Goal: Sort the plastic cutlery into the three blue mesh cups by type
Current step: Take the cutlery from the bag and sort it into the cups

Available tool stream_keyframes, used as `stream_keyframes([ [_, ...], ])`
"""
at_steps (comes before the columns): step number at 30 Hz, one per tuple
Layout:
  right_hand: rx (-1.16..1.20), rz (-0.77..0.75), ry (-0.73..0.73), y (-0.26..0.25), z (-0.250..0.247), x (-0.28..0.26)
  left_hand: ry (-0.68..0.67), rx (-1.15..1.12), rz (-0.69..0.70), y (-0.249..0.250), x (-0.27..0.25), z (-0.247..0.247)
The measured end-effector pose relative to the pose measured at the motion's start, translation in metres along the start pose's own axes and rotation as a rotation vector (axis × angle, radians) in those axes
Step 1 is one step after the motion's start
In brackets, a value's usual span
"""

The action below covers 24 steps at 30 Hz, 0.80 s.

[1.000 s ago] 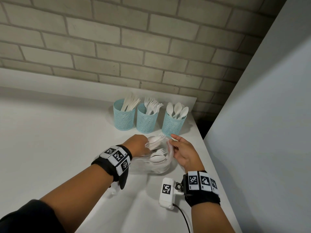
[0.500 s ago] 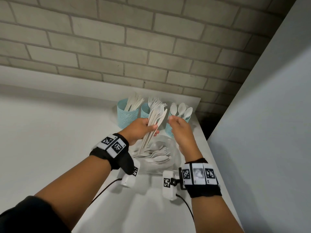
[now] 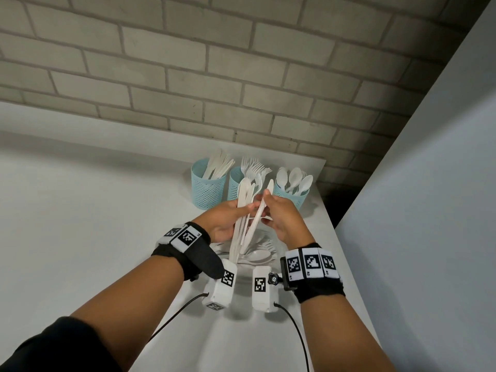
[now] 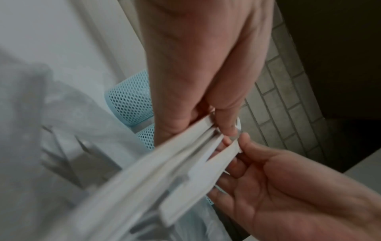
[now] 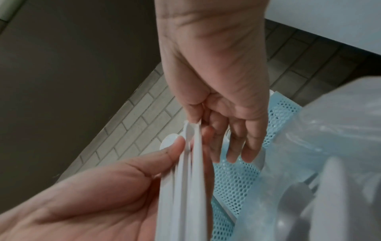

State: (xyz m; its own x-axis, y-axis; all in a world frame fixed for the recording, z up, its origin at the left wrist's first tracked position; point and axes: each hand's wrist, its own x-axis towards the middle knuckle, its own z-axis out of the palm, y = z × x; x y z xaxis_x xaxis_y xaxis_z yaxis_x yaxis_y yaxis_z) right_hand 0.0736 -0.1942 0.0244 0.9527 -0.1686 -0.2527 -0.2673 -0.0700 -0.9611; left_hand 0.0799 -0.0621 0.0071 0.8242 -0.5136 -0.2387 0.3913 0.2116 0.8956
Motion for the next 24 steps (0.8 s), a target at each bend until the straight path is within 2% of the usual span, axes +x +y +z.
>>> stream_keyframes([
  [5,0.060,-0.112,0.231,-0.002,-0.009,0.004,0.029,-0.073,-0.052,-0.003,-0.001,0.000],
  [7,0.228,-0.127,0.205,-0.006,-0.011,0.000,0.051,-0.059,-0.069,-0.004,-0.001,-0.001],
  [9,0.265,-0.129,0.192,-0.008,-0.011,-0.001,0.075,-0.041,-0.078,-0.006,-0.001,-0.001],
  [13,0.209,-0.159,0.128,-0.006,-0.012,-0.003,0.097,-0.020,-0.080,-0.010,0.000,-0.001],
  [16,0.100,-0.261,0.052,-0.006,-0.012,-0.007,0.101,-0.022,-0.072,-0.011,-0.001,0.000],
  [20,-0.163,-0.387,0.099,-0.001,-0.008,-0.004,0.077,-0.069,-0.069,-0.008,-0.004,0.002],
  [24,-0.128,-0.366,0.089,0.004,-0.005,-0.005,0.072,-0.089,-0.062,-0.004,-0.006,0.003],
])
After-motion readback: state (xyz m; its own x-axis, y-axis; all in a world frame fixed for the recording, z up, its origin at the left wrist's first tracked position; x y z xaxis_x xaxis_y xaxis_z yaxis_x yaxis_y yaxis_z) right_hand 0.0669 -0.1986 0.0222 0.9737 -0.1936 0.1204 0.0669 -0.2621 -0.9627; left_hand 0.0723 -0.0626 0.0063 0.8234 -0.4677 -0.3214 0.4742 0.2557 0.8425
